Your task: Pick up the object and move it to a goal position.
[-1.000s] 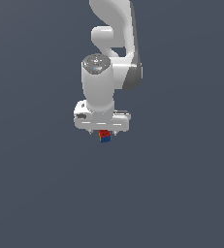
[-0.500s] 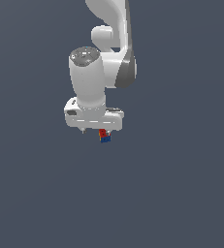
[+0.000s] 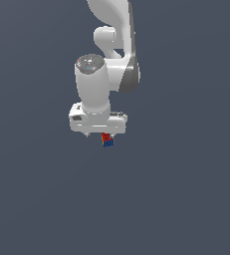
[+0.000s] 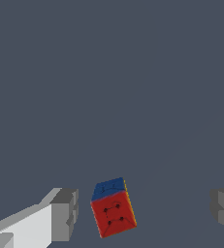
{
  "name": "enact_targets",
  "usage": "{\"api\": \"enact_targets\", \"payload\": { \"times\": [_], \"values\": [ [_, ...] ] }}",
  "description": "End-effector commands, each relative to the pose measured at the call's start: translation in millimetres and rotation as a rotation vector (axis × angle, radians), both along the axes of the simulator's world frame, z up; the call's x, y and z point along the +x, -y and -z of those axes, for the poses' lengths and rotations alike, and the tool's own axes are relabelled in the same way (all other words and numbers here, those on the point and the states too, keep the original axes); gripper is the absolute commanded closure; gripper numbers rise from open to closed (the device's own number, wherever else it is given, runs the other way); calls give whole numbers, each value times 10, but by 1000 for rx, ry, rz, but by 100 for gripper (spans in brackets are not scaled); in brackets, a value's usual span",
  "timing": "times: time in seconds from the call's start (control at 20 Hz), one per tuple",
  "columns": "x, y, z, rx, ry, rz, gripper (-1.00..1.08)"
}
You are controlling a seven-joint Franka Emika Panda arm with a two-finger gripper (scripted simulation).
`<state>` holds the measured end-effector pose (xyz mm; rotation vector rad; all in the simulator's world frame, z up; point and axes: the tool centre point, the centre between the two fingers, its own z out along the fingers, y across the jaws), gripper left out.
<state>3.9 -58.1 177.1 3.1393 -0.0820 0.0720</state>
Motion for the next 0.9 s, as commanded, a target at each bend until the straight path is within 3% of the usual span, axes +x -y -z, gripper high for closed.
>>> {"api": "enact_targets", "payload": {
  "times": [0.0,0.55,0.85],
  "values": [
    [-71,-19,108,-2,-5,-28,-92],
    [-598,-158,741,-6,-36,-218,-92],
    [-775,-205,908,-5,-44,-275,-92]
  ]
}}
